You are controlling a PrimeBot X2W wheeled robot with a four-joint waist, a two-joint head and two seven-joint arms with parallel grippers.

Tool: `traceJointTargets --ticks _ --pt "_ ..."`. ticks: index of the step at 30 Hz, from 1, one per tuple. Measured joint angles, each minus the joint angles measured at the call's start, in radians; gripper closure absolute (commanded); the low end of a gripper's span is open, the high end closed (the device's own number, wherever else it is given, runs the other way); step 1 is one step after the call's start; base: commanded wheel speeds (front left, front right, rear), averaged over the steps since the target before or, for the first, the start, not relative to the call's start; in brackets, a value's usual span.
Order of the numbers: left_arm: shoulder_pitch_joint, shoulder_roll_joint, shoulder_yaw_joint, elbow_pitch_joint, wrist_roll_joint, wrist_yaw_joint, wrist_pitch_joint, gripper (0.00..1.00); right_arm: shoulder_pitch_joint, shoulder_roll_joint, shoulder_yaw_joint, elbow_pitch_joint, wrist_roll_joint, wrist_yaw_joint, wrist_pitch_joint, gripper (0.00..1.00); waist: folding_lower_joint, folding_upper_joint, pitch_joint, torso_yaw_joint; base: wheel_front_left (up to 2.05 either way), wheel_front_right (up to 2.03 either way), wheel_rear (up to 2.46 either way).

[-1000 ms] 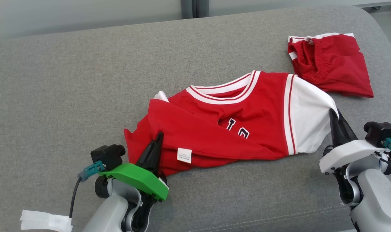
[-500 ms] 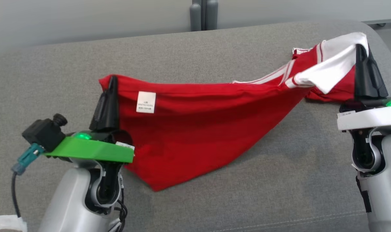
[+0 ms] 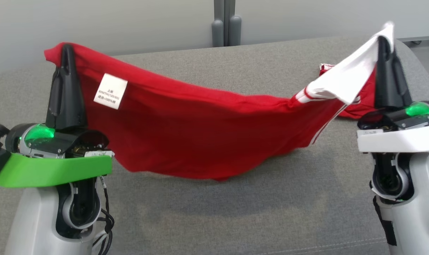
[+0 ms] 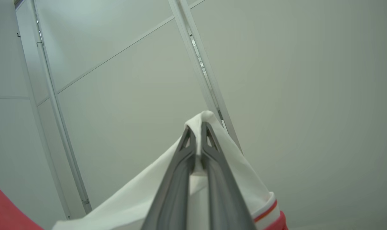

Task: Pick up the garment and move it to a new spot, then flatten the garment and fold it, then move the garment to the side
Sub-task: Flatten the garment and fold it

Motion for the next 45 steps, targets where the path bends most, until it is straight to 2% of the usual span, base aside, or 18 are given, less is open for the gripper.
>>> traceJointTargets --ticks 4,7,9,13,16,20,23,28,31,38,45 --pt "0.008 0.012 -0.013 0.066 -0.036 0.022 0.067 1.00 -0.009 0.010 0.054 0.077 0.037 0.000 0.096 1.00 0.0000 0.0000 0.027 0.000 0.00 0.00 0.00" --pt "-0.037 0.058 -0.011 0.163 -0.032 0.037 0.129 1.00 -0.126 0.017 0.107 0.164 0.041 0.000 0.169 1.00 0.0000 0.0000 0.055 0.002 0.00 0.00 0.00" --pt "-0.132 0.093 0.018 0.223 -0.013 0.056 0.153 1.00 -0.278 0.034 0.109 0.205 0.041 -0.009 0.182 1.00 0.0000 0.0000 0.074 0.003 0.00 0.00 0.00" --pt "-0.432 0.119 0.077 0.225 0.013 0.058 0.155 1.00 -0.603 0.045 0.016 0.189 0.035 -0.068 0.124 1.00 0.0000 0.0000 0.101 0.009 0.00 0.00 0.00" --pt "-0.580 0.103 0.109 0.202 0.005 0.058 0.142 1.00 -0.687 0.034 -0.027 0.188 0.041 -0.088 0.075 1.00 0.0000 0.0000 0.106 0.018 0.00 0.00 0.00" --pt "-0.573 0.104 0.110 0.223 -0.030 0.050 0.147 1.00 -0.642 0.035 -0.012 0.238 0.059 -0.088 0.066 1.00 0.0000 0.0000 0.111 0.019 0.00 0.00 0.00" --pt "-0.462 0.104 0.091 0.273 -0.047 0.047 0.179 1.00 -0.495 0.037 0.020 0.302 0.070 -0.088 0.081 1.00 0.0000 0.0000 0.122 0.017 0.00 0.00 0.00" --pt "-0.169 0.032 0.052 0.408 -0.103 0.048 0.190 1.00 -0.170 0.044 0.019 0.426 0.119 -0.116 0.085 1.00 0.0000 0.0000 0.158 0.017 0.00 0.00 0.00" --pt "-0.054 -0.006 0.033 0.474 -0.112 0.047 0.173 1.00 -0.038 0.047 0.020 0.472 0.157 -0.122 0.073 1.00 0.0000 0.0000 0.183 0.020 0.00 0.00 0.00" --pt "0.021 -0.032 0.076 0.569 -0.154 -0.005 0.067 1.00 -0.005 0.056 0.076 0.498 0.192 -0.043 0.027 1.00 0.0000 0.0000 0.203 0.019 0.00 0.00 0.00" --pt "0.020 -0.034 0.077 0.569 -0.147 -0.062 0.023 1.00 -0.033 0.056 0.069 0.495 0.193 -0.016 0.004 1.00 0.0000 0.0000 0.165 0.010 0.00 0.00 0.00"
